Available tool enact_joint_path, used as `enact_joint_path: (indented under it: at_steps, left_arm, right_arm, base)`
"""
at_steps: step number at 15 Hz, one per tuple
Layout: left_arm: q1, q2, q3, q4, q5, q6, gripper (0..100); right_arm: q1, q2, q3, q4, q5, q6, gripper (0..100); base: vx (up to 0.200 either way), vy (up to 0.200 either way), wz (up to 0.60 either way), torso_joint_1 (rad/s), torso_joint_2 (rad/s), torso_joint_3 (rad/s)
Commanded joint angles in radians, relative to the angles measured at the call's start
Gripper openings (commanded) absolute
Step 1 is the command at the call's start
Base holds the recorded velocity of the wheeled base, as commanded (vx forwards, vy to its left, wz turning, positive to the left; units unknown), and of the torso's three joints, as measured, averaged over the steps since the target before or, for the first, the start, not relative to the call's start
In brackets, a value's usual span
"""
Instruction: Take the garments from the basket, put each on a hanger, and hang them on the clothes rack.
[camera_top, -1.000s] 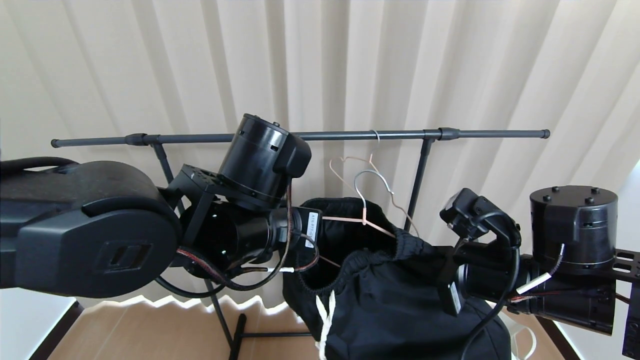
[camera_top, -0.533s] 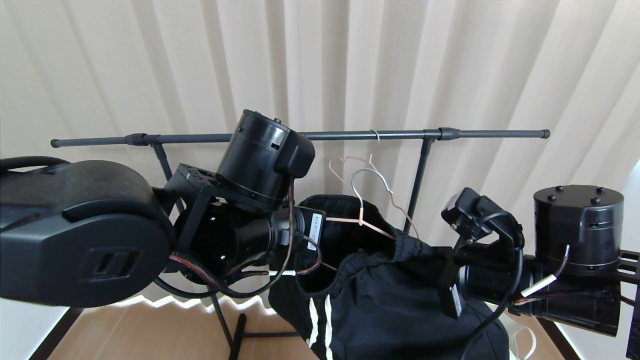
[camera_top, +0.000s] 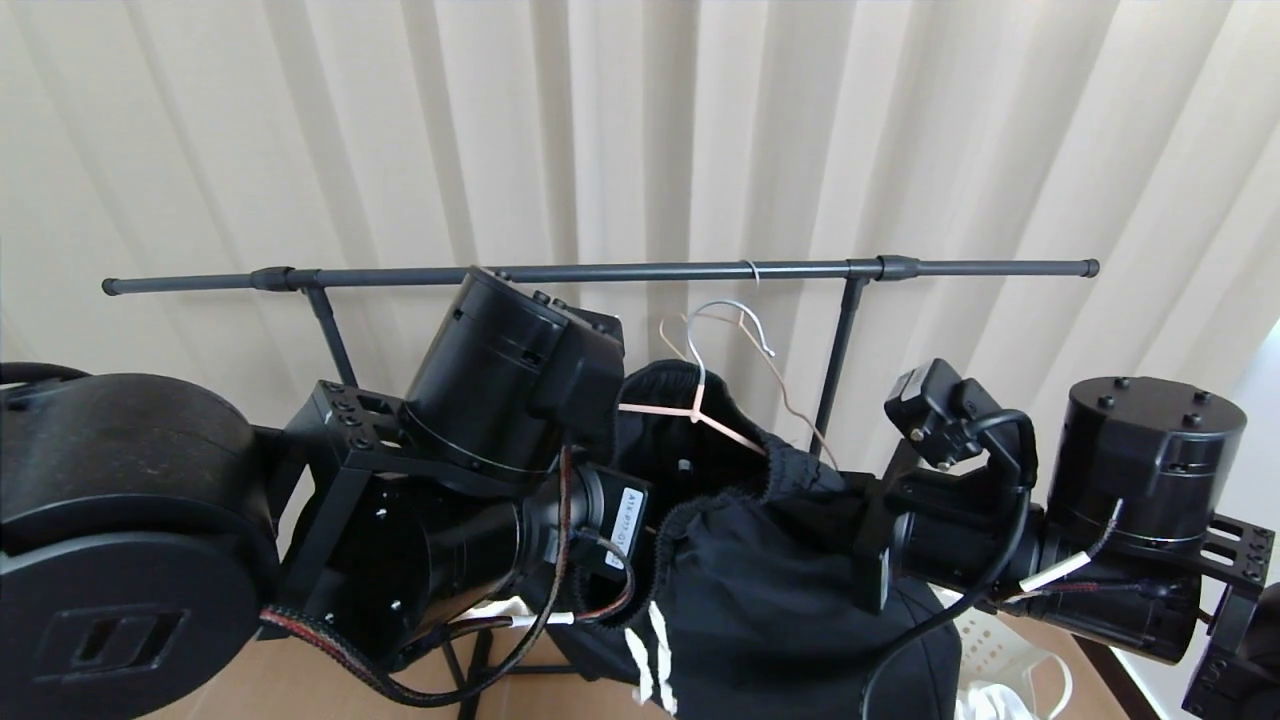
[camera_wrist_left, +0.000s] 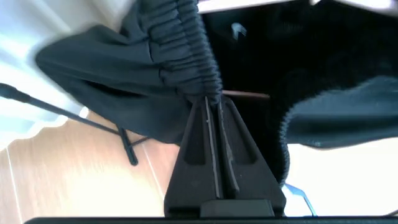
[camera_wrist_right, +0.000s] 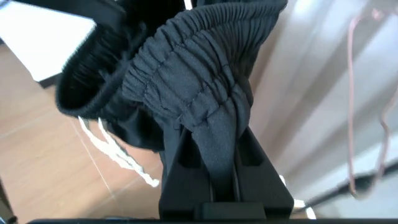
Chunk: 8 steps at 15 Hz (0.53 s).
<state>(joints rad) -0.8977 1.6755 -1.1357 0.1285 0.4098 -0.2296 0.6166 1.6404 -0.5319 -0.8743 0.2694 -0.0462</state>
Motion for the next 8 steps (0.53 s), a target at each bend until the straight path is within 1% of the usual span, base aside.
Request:
enact_joint_path:
  at_steps: [1,3,8]
  left_arm:
    - [-0.001,-0.005,0.016,-0.012,0.001,-0.004,0]
    - [-0.001,-0.003,0.025,-0.043,0.001,0.003,0]
    - [-0.001,0.006,0.039,-0.109,0.003,0.004,0]
  right_arm:
    - [0.0,0.013,0.035,-0.065,0.03,0.003,0]
    - [0.0,0.009,0.055,-0.117,0.033,0.005,0]
    - [0.026,-0.007,0.078,-0.18,0.033,0.017,0]
  base:
    - [0.0,0.0,0.0,0.0,0.0,0.0]
    - [0.0,0.0,0.0,0.0,0.0,0.0]
    - [0.0,0.0,0.0,0.0,0.0,0.0]
